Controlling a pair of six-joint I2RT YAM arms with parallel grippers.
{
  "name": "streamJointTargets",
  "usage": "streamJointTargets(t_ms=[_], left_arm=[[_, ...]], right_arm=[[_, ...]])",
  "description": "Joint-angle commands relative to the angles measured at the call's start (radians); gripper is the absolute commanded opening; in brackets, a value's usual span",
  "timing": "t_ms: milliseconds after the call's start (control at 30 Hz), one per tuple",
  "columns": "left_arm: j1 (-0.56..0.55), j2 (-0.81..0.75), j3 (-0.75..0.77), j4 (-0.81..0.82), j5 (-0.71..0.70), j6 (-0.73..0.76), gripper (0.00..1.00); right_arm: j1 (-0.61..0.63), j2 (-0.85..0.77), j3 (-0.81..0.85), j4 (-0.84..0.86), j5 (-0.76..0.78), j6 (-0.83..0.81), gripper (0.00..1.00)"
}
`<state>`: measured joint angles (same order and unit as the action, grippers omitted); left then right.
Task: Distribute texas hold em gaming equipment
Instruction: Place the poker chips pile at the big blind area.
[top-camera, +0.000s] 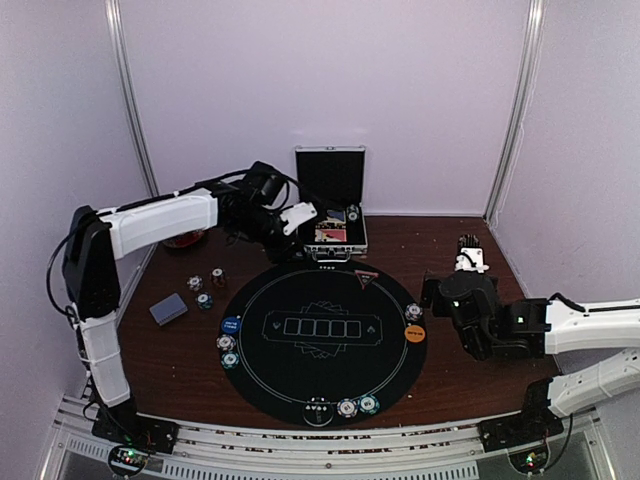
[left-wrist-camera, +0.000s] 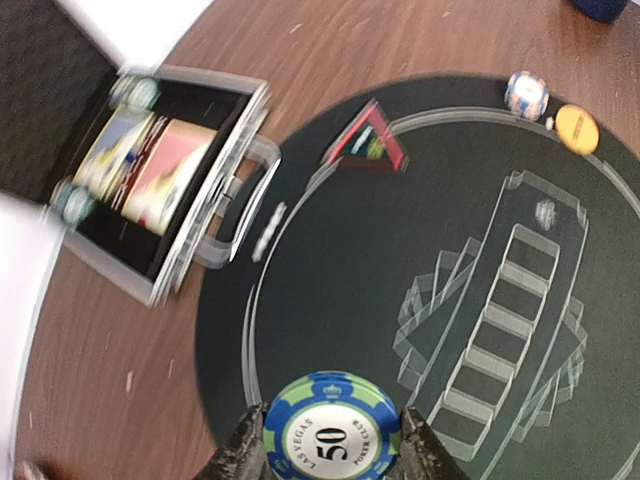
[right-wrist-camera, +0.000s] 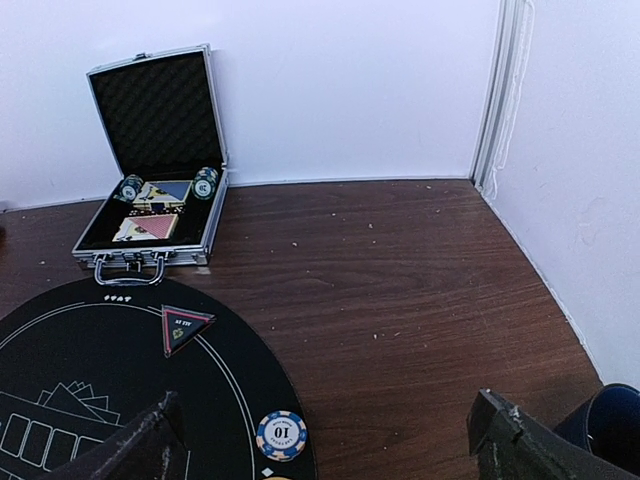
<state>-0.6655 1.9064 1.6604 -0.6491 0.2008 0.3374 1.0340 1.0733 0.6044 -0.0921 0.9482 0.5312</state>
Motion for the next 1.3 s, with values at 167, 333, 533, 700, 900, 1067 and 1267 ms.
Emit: streamJointTargets(t_ms=[167,333,533,700,900,1067,1267], left_arm=[[-0.173,0.360,0.450,-0.116,-0.047,-0.036,0.22],[-0.240,0.496,0.612,-0.087,-0.030,-0.044,0.22],[-0.261,0.544,0.628,0.053,-0.002,-0.060,0.22],[-0.268,0.607,0.665,0.097,0.007,-0.058,0.23],[-0.275,0.698,0.753,0.125,0.013,-0.074,0.23],[-0.284,0.764,0.833,0.146,-0.001,-0.080,0.23],[-0.307,0.822,0.878,0.174,-0.016,-0.075,0.25]], right_arm=[[-0.028,-0.021,-0.021,-0.016,0.060,0.036,1.00],[-0.032,-0.041,-0.017,-0.044,0.069,0.061,1.00],[-0.032,-0.137,-0.026,-0.088,0.093,0.111,1.00],[-0.032,-0.274,-0.058,-0.084,0.101,0.112,1.00],[-0.032,-0.342,-0.065,-0.077,0.076,0.091,0.99],[-0.032,-0.305,-0.054,-0.066,0.030,0.086,0.99],[-0.032,-0.291,-0.051,-0.058,-0.001,0.080,0.99]])
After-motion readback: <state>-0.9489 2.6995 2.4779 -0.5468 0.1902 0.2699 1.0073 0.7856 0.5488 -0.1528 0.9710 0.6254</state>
